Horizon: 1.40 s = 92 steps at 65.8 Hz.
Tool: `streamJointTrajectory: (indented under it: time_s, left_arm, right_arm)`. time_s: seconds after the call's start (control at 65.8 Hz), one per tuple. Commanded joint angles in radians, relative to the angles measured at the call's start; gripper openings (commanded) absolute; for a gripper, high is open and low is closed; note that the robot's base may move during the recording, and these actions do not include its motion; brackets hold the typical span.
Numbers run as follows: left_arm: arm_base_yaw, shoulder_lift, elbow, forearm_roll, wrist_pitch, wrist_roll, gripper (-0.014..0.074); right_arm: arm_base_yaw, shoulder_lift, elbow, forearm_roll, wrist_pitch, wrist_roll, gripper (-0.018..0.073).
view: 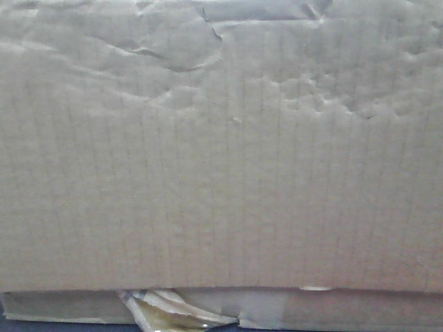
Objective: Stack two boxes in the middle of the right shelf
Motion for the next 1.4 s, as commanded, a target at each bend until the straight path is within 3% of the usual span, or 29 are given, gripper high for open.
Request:
streamJointTrajectory:
  time_s: [0.0, 0.274, 0.365, 0.532, 0.654, 0.852, 1.262, 1.384]
  left_arm:
    - [0.040, 0.033, -0.010, -0.027, -0.005, 0.046, -0.0101]
    - [0.083, 0.126, -0.010, -0.056, -0.005, 0.046, -0.0075]
    - [0.081, 0.159, -0.010, -0.056, 0.008, 0.046, 0.0037]
    - [0.081, 0.205, -0.010, -0.036, 0.023, 0.046, 0.0344]
    - [0.081, 0.230, -0.010, -0.024, 0.023, 0.046, 0.0411]
    - [0.081, 0.277, -0.008, -0.013, 0.001, 0.046, 0.0331]
    - [0.081, 0.334, -0.008, -0.003, 0.064, 0.047, -0.0102]
    - [0.081, 0.334, -0.019, -0.003, 0.071, 0.047, -0.0111]
  right_arm:
    - [-0.006, -0.003, 0.000, 0.000, -0.019, -0.003, -0.0162]
    - [-0.006, -0.003, 0.000, 0.000, -0.019, -0.003, -0.0162]
    - [-0.006, -0.003, 0.000, 0.000, -0.019, -0.003, -0.0162]
    - [-0.006, -0.003, 0.000, 0.000, -0.019, -0.003, -0.0162]
    - [-0.006, -0.003, 0.000, 0.000, -0.019, -0.003, -0.0162]
    - [-0.006, -0.003, 0.000, 0.000, -0.019, -0.003, -0.0162]
    - [-0.006, -0.003, 0.000, 0.000, -0.019, -0.003, -0.0162]
    - [-0.006, -0.003, 0.000, 0.000, -0.019, -0.003, -0.0162]
